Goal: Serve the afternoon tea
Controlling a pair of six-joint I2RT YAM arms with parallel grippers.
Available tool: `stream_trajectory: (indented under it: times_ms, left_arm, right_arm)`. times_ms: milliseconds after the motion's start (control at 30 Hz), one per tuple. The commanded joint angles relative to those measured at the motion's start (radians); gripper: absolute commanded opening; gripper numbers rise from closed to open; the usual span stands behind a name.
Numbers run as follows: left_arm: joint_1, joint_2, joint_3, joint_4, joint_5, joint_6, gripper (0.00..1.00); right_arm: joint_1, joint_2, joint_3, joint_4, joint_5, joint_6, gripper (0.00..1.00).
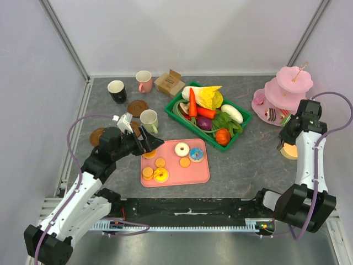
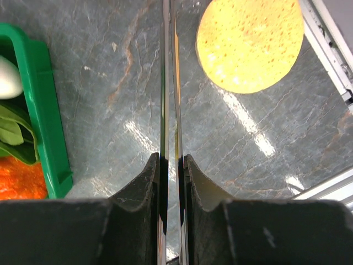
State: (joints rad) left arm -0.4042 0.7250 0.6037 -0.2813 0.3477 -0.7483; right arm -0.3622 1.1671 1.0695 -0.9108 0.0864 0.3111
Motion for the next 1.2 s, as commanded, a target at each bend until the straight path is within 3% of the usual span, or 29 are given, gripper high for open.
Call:
stream_trajectory:
  times_ms: [0, 267, 700, 1167]
  left_arm:
    - [0.002, -0.002, -0.002, 0.050, 0.019, -0.028, 0.98]
    - [0.004, -0.006, -0.007, 0.053, 0.002, -0.026, 0.98]
    - [0.002, -0.012, -0.015, 0.067, 0.004, -0.028, 0.98]
    - [0.004, -0.001, -0.019, 0.073, -0.010, -0.026, 0.98]
  right_arm:
    - [-0.030, 0.026, 0.086, 0.069, 0.007, 0.013, 0.06]
    - [-0.063, 0.114, 0.139, 0.134, -0.034, 0.056, 0.06]
    - [-0.104, 0.189, 0.144, 0.216, 0.027, 0.079, 0.06]
    - [-0.129, 0.367, 0.293, 0.296, -0.027, 0.086, 0.08]
